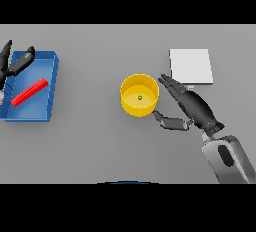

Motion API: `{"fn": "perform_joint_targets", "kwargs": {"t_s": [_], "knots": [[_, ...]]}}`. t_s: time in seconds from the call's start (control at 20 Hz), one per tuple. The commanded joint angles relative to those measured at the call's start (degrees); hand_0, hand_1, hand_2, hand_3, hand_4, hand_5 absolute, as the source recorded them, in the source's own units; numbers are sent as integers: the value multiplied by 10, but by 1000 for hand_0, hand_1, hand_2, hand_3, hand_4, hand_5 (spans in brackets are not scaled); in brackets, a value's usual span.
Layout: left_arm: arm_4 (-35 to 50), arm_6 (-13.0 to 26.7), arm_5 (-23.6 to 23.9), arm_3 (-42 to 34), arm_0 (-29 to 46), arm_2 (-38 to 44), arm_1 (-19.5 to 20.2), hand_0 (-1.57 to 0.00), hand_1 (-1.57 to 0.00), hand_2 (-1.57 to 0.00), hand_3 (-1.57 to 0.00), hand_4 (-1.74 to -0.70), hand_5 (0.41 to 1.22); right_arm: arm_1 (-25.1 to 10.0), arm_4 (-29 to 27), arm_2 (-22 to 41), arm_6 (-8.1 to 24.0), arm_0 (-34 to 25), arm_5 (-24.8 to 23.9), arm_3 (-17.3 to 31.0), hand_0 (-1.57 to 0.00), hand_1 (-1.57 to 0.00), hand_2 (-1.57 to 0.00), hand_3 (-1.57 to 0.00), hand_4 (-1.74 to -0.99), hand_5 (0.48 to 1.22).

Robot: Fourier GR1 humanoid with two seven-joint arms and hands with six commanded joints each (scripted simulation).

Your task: Pick up the red beaker and tilt it to pour out 1 green nut into yellow bowl. Pick up the yellow bowl and place it on the metallic measuring scale.

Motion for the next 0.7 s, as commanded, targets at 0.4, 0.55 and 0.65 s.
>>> {"fn": "perform_joint_targets", "kwargs": {"t_s": [0.4,0.55,0.65], "knots": [[6,5,-7,-11,-2,0,4,0,0,0,0,-716,682,-75,152,136,-80,-178,97,98,1,1,1,1,-1211,704],[12,-1,-11,-7,0,4,3,0,0,0,1,-722,688,-75,176,168,-83,-215,129,132,1,1,1,1,-1219,705],[13,-5,-12,-9,4,3,1,1,1,1,1,-722,688,-67,189,186,-85,-235,139,158,1,1,1,1,-1223,704]]}}
